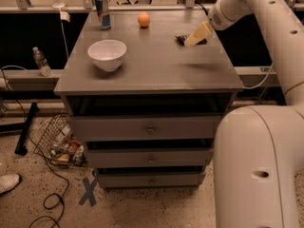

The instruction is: Move rxbar chocolate near white bowl

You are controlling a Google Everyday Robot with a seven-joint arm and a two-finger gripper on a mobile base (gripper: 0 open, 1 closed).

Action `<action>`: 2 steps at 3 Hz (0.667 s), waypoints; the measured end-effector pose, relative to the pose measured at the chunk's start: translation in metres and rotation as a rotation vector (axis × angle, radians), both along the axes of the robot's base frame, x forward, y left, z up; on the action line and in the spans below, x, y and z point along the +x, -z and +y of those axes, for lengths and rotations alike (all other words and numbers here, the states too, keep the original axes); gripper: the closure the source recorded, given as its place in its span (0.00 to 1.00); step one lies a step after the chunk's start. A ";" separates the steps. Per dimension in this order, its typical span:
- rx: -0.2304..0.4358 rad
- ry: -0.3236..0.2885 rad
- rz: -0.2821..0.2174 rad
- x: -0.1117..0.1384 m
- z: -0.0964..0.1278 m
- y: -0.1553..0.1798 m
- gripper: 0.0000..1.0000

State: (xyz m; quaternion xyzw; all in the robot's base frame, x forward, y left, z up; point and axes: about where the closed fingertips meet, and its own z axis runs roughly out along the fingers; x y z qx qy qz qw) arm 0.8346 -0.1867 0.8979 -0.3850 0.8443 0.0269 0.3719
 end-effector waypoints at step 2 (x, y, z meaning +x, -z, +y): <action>0.209 0.088 0.004 0.027 -0.013 0.028 0.00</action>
Offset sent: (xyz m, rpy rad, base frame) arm 0.0682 -0.0425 -0.0129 0.3174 -0.0113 -0.1509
